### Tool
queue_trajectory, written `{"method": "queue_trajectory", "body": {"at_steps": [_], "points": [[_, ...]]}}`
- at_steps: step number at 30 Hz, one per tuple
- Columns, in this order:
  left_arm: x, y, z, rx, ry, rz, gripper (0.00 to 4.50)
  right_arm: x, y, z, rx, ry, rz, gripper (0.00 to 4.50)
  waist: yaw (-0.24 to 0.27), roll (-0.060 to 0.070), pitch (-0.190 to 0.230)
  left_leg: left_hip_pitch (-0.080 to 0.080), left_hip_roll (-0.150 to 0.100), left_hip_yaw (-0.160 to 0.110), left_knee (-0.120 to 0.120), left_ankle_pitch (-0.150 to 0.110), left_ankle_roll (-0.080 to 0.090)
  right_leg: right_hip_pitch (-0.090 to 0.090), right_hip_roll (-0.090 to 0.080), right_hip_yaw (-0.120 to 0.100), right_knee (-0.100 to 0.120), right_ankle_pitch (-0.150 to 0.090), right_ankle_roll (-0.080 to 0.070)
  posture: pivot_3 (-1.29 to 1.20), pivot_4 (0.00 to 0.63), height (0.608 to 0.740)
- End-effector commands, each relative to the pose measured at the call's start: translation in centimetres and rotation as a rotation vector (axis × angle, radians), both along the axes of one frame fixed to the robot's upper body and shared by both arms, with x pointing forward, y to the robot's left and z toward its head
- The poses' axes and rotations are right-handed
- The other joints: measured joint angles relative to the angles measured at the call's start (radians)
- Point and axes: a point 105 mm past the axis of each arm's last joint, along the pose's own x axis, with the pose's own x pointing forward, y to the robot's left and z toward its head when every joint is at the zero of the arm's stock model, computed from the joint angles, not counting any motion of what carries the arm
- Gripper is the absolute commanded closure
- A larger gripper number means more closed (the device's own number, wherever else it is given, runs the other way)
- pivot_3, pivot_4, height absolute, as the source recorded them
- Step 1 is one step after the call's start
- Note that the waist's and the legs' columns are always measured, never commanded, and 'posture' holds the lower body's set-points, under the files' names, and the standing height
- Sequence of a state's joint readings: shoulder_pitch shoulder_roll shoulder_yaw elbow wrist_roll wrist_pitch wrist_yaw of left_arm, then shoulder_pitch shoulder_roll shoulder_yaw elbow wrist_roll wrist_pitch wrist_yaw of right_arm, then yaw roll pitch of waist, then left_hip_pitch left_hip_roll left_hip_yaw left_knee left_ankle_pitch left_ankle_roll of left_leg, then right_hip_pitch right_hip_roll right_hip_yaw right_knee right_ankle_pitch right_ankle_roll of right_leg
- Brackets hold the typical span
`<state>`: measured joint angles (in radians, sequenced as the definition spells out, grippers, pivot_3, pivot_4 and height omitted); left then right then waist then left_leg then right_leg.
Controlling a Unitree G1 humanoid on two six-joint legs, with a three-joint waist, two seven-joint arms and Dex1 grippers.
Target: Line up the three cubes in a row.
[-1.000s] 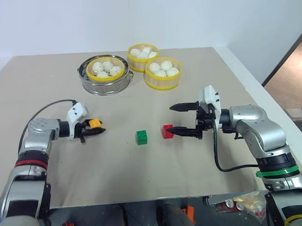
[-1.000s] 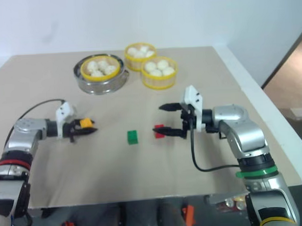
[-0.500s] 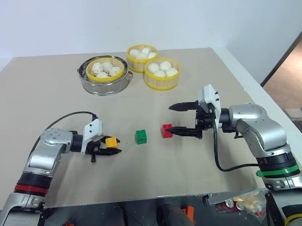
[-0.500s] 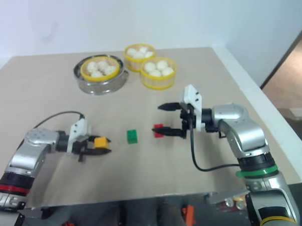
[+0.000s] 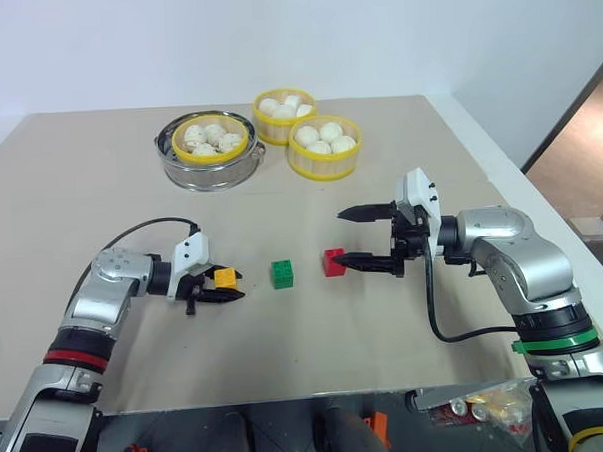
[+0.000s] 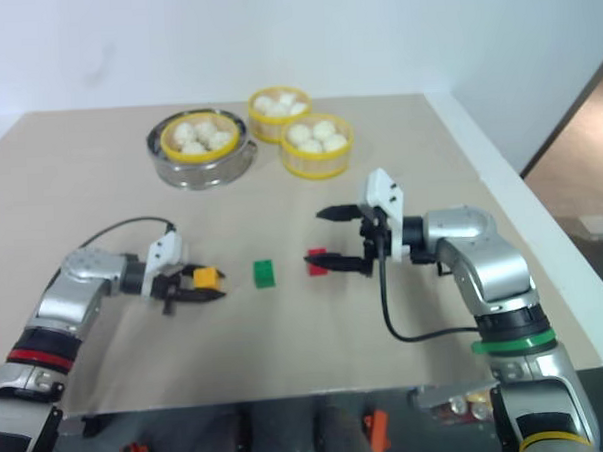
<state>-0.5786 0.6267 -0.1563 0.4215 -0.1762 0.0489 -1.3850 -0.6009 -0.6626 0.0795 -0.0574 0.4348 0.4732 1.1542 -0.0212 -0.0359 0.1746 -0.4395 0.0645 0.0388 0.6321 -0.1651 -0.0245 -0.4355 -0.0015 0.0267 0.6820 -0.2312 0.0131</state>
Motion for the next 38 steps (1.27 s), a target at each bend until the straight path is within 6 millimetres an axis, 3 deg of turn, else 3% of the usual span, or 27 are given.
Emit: {"method": "queue_trajectory", "body": {"at_steps": [1, 9, 11, 16, 18, 25, 28, 31, 33, 35, 38], "points": [[0.3, -0.4, 0.2, 0.008, -0.02, -0.029, 3.11, -0.4, 0.0, 1.1, -0.002, -0.051, 0.011, 0.0, 0.0, 0.0, 0.0, 0.0, 0.0, 0.0, 0.0, 0.0, 0.0, 0.0, 0.0, 0.0, 0.0, 0.0, 0.0, 0.0, 0.15, 0.74], [0.7, -0.2, 0.0, 0.033, 0.019, -0.035, 3.11, -0.6, -0.2, 0.7, -0.006, -0.044, 0.012, 0.0, 0.001, 0.0, 0.0, 0.0, -0.001, 0.0, 0.002, 0.0, 0.0, 0.001, -0.001, 0.0, 0.0, 0.0, 0.0, 0.0, 0.15, 0.74], [0.7, -0.1, 0.0, 0.034, 0.027, -0.036, 2.07, -0.6, -0.3, 0.6, -0.007, -0.044, 0.01, 0.0, 0.001, 0.0, 0.0, 0.0, -0.001, 0.0, 0.002, 0.0, 0.0, 0.001, -0.001, 0.0, 0.0, 0.0, -0.001, 0.0, 0.15, 0.74], [0.5, -0.3, 0.7, 0.031, 0.012, -0.057, 0.4, -0.6, -0.4, 0.6, -0.008, -0.045, 0.007, 0.0, 0.002, 0.0, 0.0, 0.0, -0.001, 0.0, 0.002, 0.001, 0.001, 0.002, -0.001, 0.0, 0.0, 0.001, -0.003, 0.0, 0.15, 0.74], [0.5, -0.4, 1.3, 0.028, -0.01, -0.062, 0.09, -0.5, -0.3, 0.6, -0.007, -0.049, 0.006, 0.0, 0.002, 0.0, 0.0, 0.0, -0.001, 0.0, 0.002, 0.003, 0.002, 0.002, -0.001, 0.0, 0.0, 0.002, -0.003, 0.0, 0.15, 0.74], [0.6, -0.5, 6.5, -0.041, -0.128, -0.019, 0.09, -0.5, -0.3, 1.8, 0.022, -0.081, -0.005, 0.0, 0.0, 0.0, 0.0, 0.0, 0.0, 0.0, 0.002, 0.005, 0.002, -0.001, -0.001, 0.0, 0.0, 0.005, -0.005, 0.0, 0.15, 0.74], [0.5, -0.5, 10.1, -0.194, -0.136, 0.069, 0.09, -0.6, -0.1, 3.2, 0.075, -0.095, -0.018, 0.0, -0.001, 0.0, 0.0, -0.001, 0.0, 0.0, 0.0, 0.005, 0.002, -0.001, 0.0, 0.0, 0.0, 0.003, -0.003, 0.0, 0.15, 0.74], [0.8, 0.4, 12.0, -0.324, -0.134, 0.204, 0.09, 0.0, -0.5, 3.6, 0.109, -0.126, -0.083, 0.0, -0.002, 0.0, 0.0, -0.001, 0.0, -0.001, -0.002, 0.004, 0.002, -0.001, 0.0, 0.0, 0.0, 0.003, 0.0, 0.0, 0.15, 0.74], [1.4, 1.9, 12.1, -0.366, -0.181, 0.339, 0.09, 1.0, -1.5, 3.0, 0.107, -0.185, -0.173, 0.0, -0.002, 0.0, 0.0, 0.0, 0.0, -0.001, -0.003, 0.004, 0.002, 0.0, 0.0, 0.0, 0.0, 0.002, 0.0, 0.0, 0.15, 0.74], [2.6, 4.1, 10.9, -0.333, -0.253, 0.539, 0.09, 1.9, -2.5, 2.1, 0.132, -0.204, -0.275, 0.0, -0.002, 0.0, 0.0, 0.001, 0.0, -0.001, -0.005, 0.004, 0.002, 0.0, 0.001, 0.0, -0.001, 0.002, 0.0, 0.0, 0.15, 0.74], [2.4, 6.6, 9.1, -0.327, -0.251, 0.693, 0.09, 2.5, -4.1, 1.1, 0.165, -0.202, -0.385, 0.0, -0.002, 0.0, 0.0, 0.002, 0.0, -0.001, -0.007, 0.004, 0.002, -0.001, 0.0, 0.001, -0.001, 0.002, 0.0, 0.0, 0.15, 0.74]]}}
